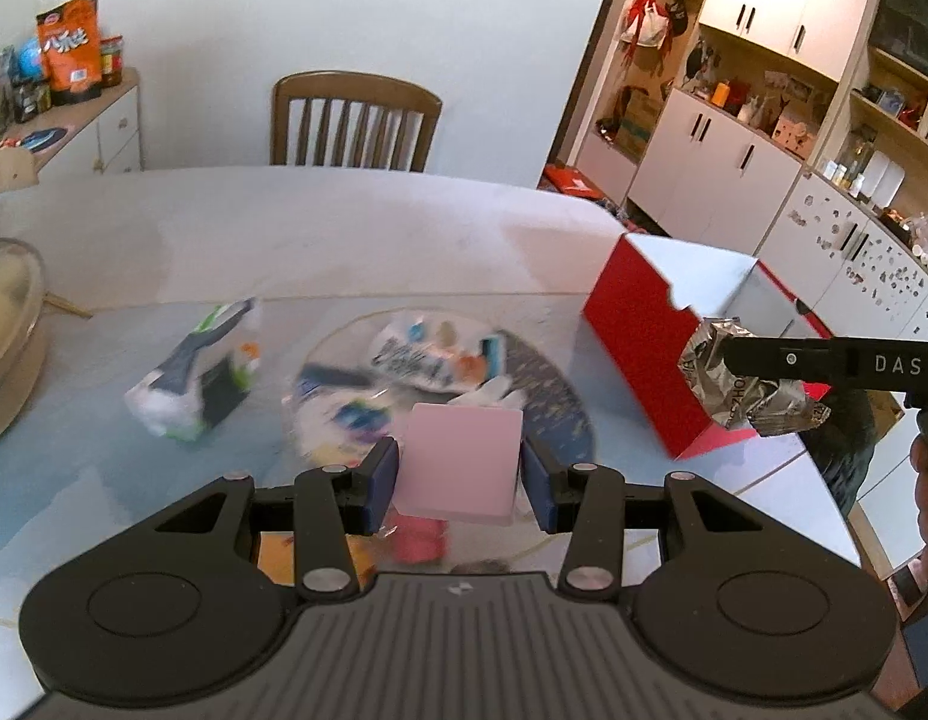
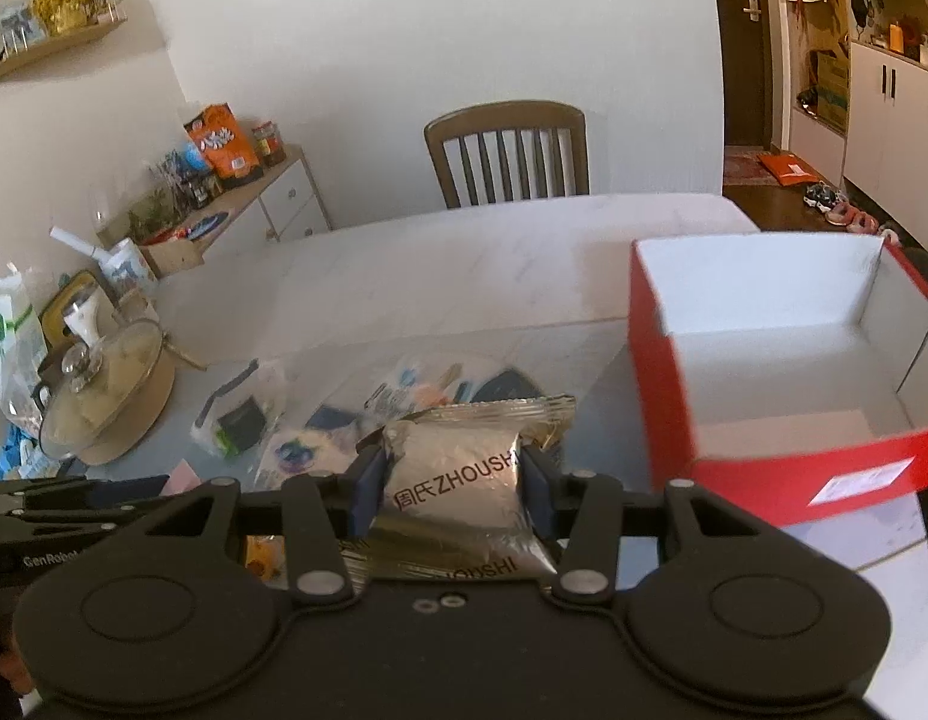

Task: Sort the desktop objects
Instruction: 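Carry the silver packet and pink pad together into the red shoebox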

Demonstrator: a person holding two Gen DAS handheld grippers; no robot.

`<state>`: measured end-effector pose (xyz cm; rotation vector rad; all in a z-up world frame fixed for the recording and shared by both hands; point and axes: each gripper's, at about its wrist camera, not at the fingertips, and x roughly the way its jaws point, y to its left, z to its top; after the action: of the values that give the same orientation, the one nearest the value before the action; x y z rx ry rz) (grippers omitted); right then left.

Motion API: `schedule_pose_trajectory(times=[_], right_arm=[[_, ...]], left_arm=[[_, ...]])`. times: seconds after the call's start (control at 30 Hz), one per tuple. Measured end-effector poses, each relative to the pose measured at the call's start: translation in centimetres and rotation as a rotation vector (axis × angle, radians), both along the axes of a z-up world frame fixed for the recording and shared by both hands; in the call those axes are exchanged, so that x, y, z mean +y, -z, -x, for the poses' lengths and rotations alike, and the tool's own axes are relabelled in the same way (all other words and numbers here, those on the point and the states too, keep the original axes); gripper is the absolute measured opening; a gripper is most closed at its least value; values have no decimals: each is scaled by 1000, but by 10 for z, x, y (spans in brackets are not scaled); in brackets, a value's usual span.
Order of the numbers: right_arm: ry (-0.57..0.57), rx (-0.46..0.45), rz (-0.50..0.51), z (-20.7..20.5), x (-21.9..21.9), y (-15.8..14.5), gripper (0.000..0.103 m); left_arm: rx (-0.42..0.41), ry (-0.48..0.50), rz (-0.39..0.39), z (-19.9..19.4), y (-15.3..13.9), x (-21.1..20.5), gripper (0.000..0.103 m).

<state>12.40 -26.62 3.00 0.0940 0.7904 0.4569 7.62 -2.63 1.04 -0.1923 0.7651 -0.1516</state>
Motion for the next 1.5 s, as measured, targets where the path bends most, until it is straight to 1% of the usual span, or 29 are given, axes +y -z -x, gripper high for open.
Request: schedule_pose_trajectory(times=[0.1,0.37,0.53,0.9,1.07,1.2,1.33,1.5], right_arm=[[-8,-16,-7,-9,-18,-6,47],[1,-45,3,-34,-60,-13,47],[27,-51,12,-46,-85,-11,47],[92,-44,29,-75,-141,-2,47],[120,-31,45,-91,-167,6,47],[131,-6,68,-108,-181,15,47],[127,8,97,-121,-186,23,47],[114,20,138,-137,-188,34,47]], left_arm=[[-12,7,3,-11,-7,-18,43],[-34,56,-23,-42,-16,-73,43],[-47,109,-36,-63,-21,-110,43],[-65,248,-83,-113,-21,-196,43],[-60,305,-115,-133,-16,-230,43],[-43,337,-139,-149,-7,-249,43],[-13,361,-174,-164,5,-264,43],[32,385,-199,-182,19,-276,43]])
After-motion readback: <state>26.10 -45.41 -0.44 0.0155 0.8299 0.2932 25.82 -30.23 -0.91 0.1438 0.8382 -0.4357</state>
